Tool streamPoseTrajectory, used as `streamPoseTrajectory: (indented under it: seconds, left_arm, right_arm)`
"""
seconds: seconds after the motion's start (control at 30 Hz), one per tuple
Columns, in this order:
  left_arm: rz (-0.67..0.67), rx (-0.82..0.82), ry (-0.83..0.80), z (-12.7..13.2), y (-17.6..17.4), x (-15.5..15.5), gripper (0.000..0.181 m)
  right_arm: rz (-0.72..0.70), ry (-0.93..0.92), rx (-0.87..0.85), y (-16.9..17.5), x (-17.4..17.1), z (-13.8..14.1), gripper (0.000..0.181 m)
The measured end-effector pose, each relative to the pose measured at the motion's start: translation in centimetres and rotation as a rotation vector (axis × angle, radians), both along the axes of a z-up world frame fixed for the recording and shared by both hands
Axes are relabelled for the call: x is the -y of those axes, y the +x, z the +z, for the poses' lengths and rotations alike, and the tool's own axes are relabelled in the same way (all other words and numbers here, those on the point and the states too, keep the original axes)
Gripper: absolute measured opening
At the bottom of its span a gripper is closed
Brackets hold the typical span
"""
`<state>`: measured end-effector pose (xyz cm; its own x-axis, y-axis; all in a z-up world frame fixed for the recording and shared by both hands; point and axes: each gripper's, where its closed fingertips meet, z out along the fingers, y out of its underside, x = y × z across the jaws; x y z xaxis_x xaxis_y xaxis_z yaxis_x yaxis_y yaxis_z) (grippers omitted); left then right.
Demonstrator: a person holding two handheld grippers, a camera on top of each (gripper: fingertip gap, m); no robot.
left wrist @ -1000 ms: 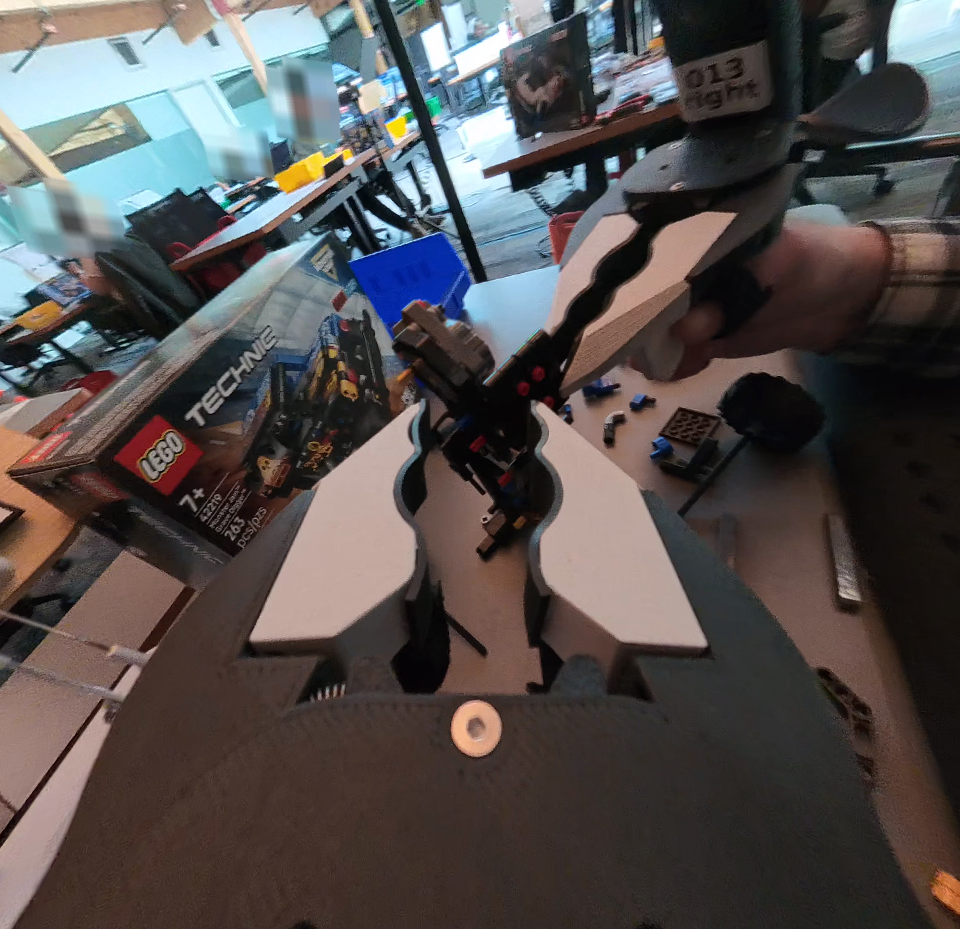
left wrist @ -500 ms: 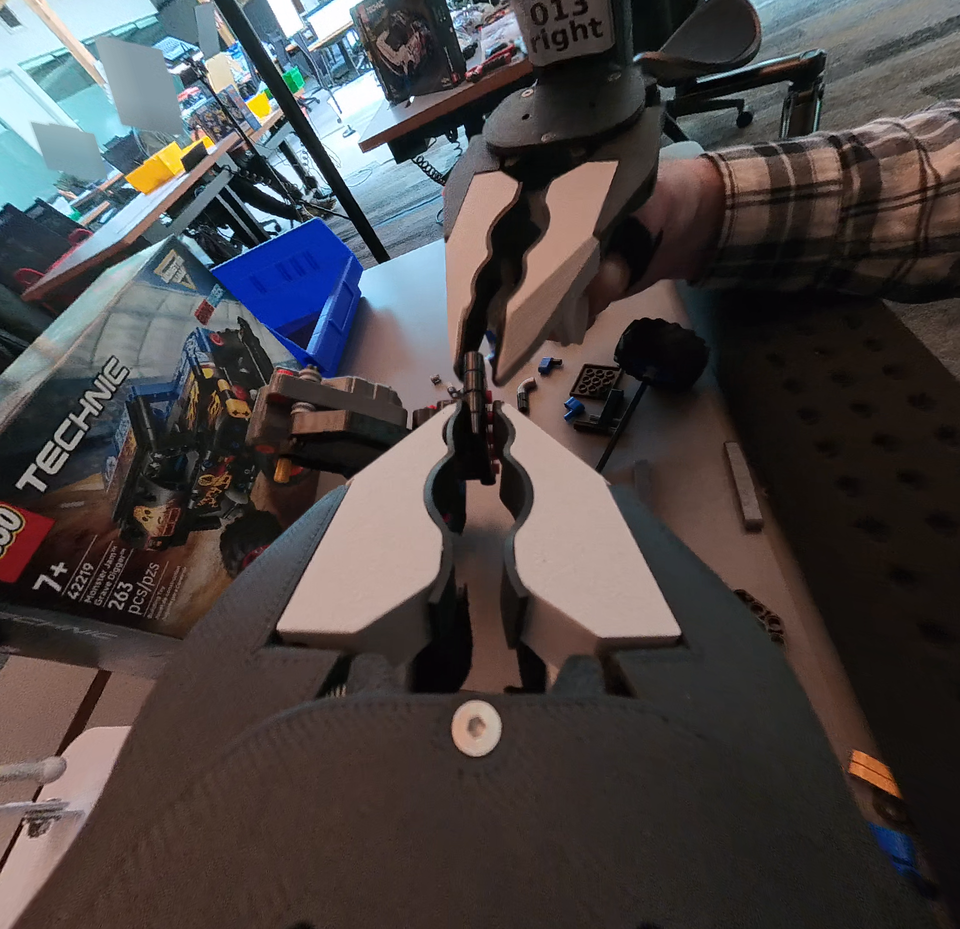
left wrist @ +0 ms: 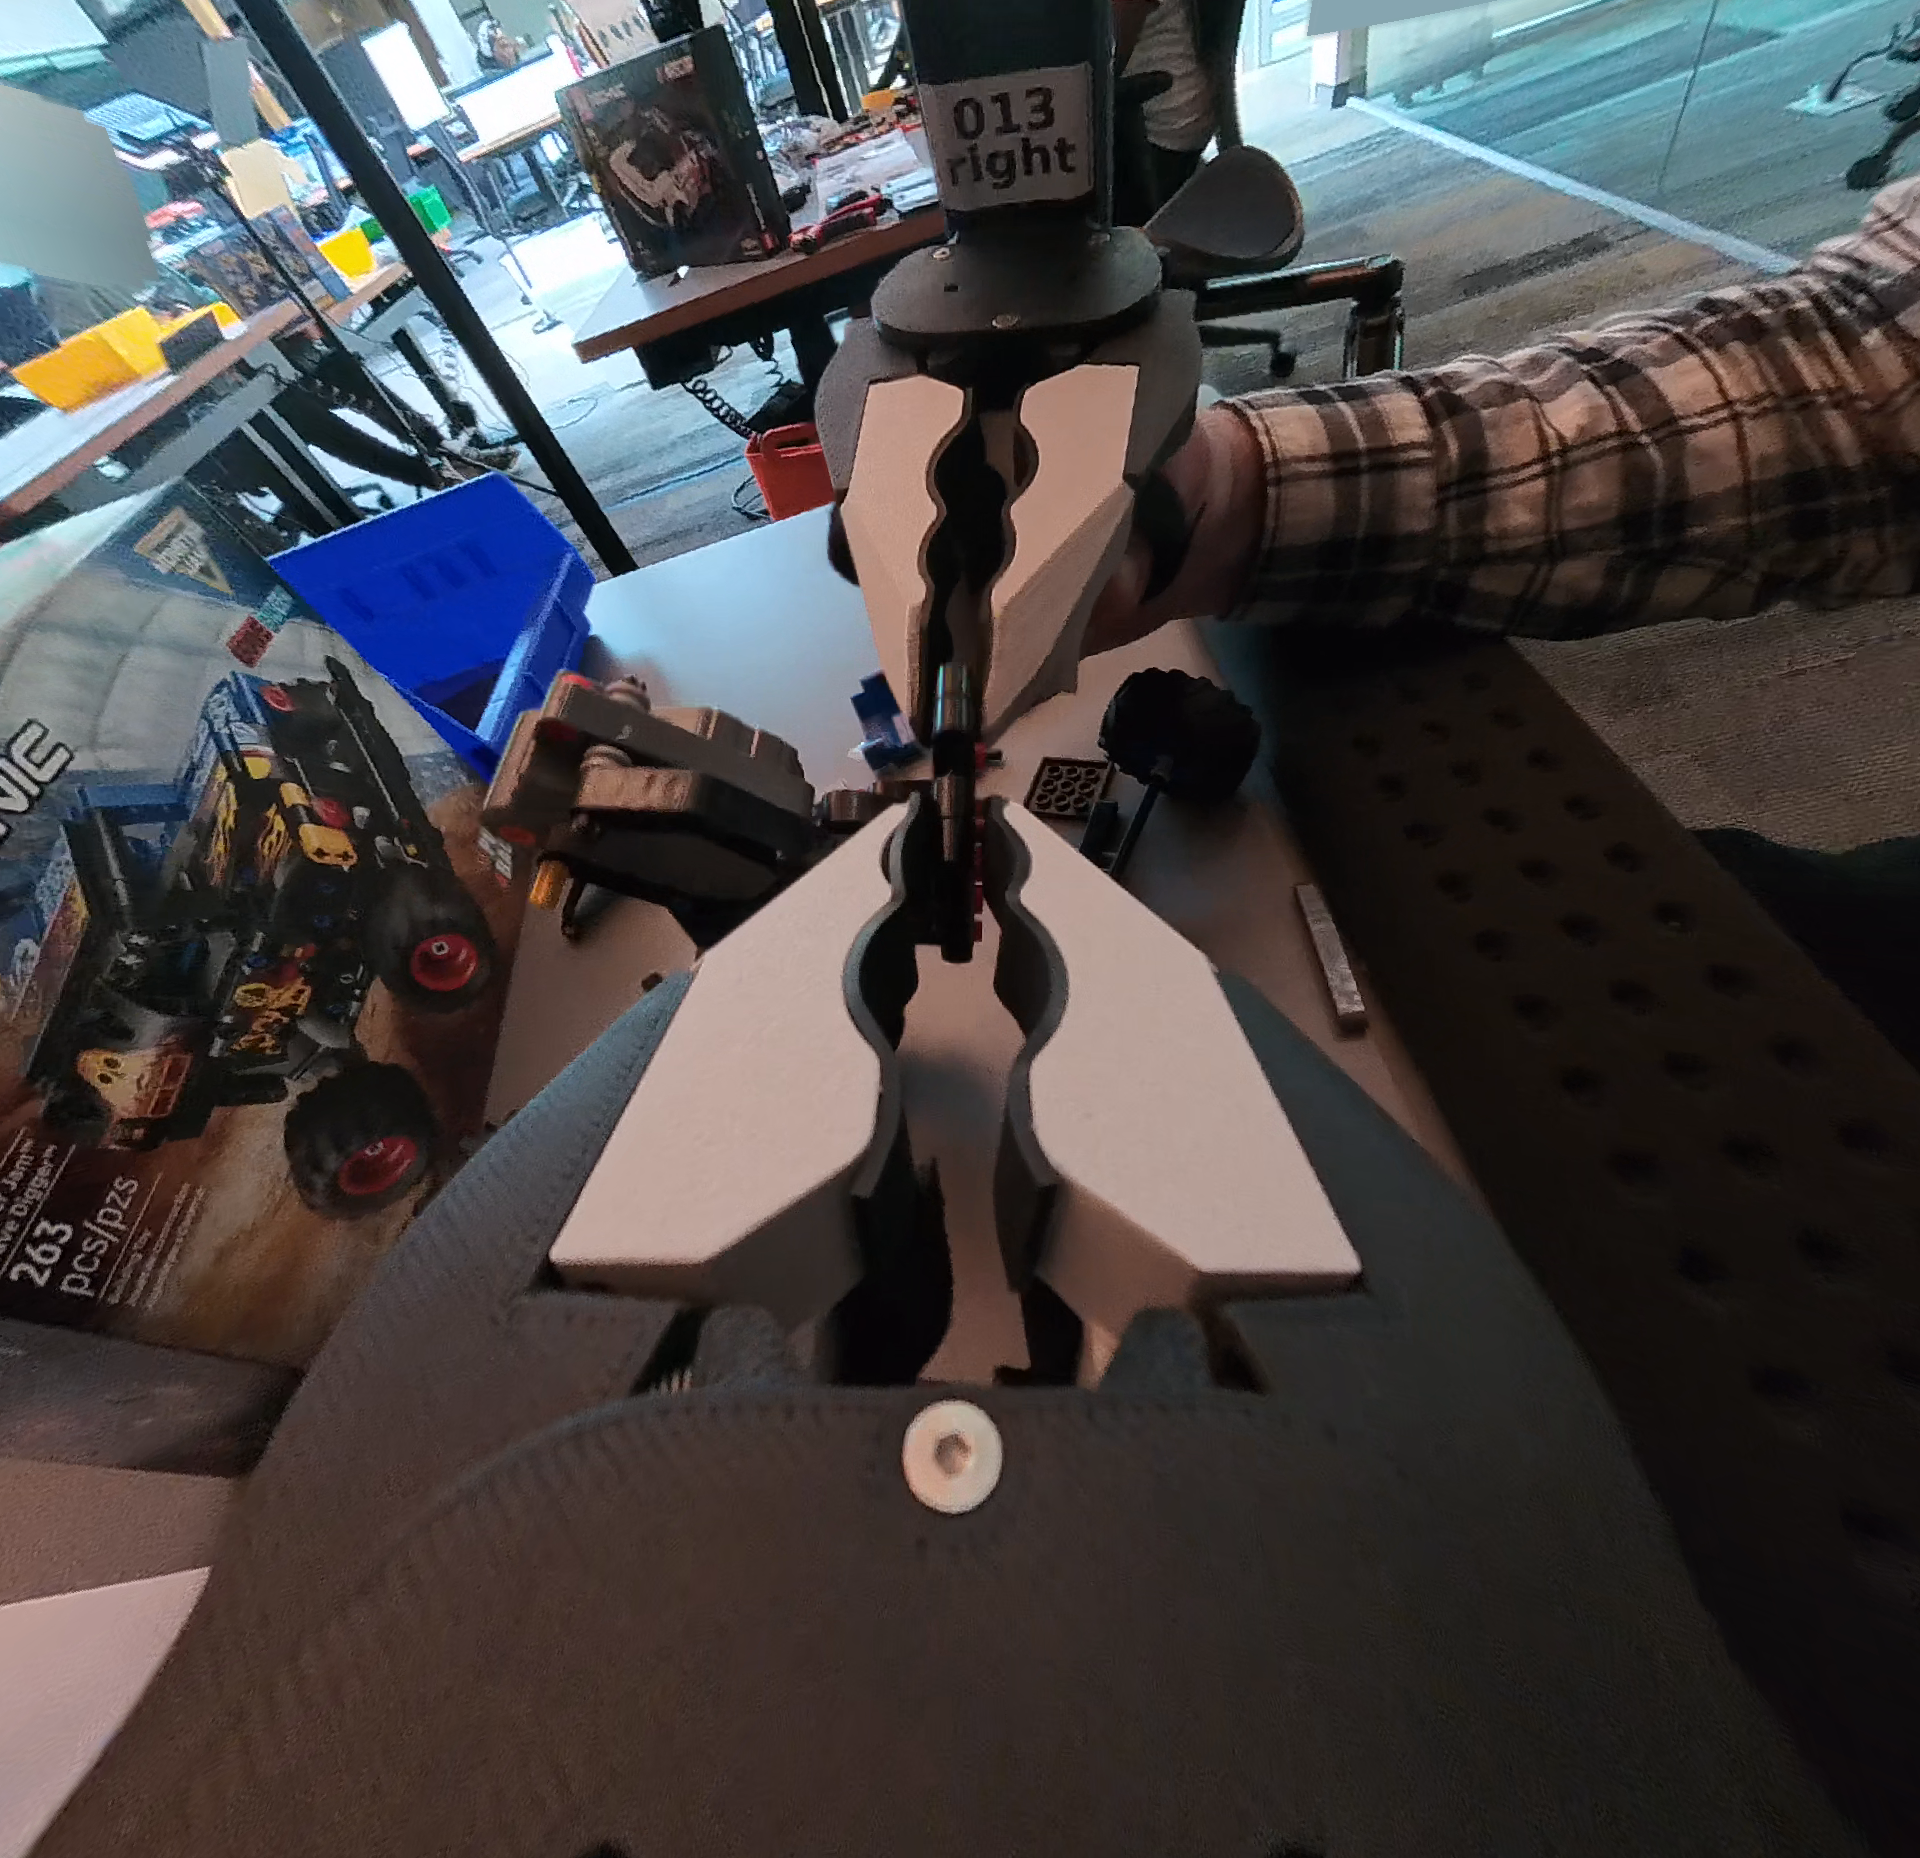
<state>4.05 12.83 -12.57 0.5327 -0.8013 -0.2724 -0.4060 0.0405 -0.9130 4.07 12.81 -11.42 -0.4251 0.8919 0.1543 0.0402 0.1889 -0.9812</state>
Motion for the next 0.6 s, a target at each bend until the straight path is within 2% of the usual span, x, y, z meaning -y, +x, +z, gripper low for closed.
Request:
streamPoseTrajectory:
  seconds: [0.17, 0.47, 0.53, 0.57, 0.6]
  left_arm:
    - [-0.032, 0.037, -0.031, 0.1, -0.3, 0.5, 0.008]
    - [0.008, 0.025, -0.036, -0.3, -1.2, 0.1, 0.008]
    - [0.076, 0.141, -0.007, 2.1, -4.8, 0.4, 0.007]
    - [0.055, 0.167, -0.004, 2.8, -5.0, 1.0, 0.007]
    - [0.032, 0.133, -0.016, 2.3, -3.9, 1.1, 0.007]
  right_arm:
    - [0.030, -0.038, 0.004, 0.5, -0.2, 0.0, 0.005]
    - [0.023, -0.040, 0.019, 0.8, -0.6, -0.4, 0.005]
    - [-0.032, -0.141, -0.078, 2.8, -3.5, 1.6, 0.003]
    - [-0.047, -0.146, -0.098, 3.4, -4.2, 2.2, 0.003]
    - [-0.055, -0.102, -0.055, 2.7, -4.0, 1.4, 0.005]
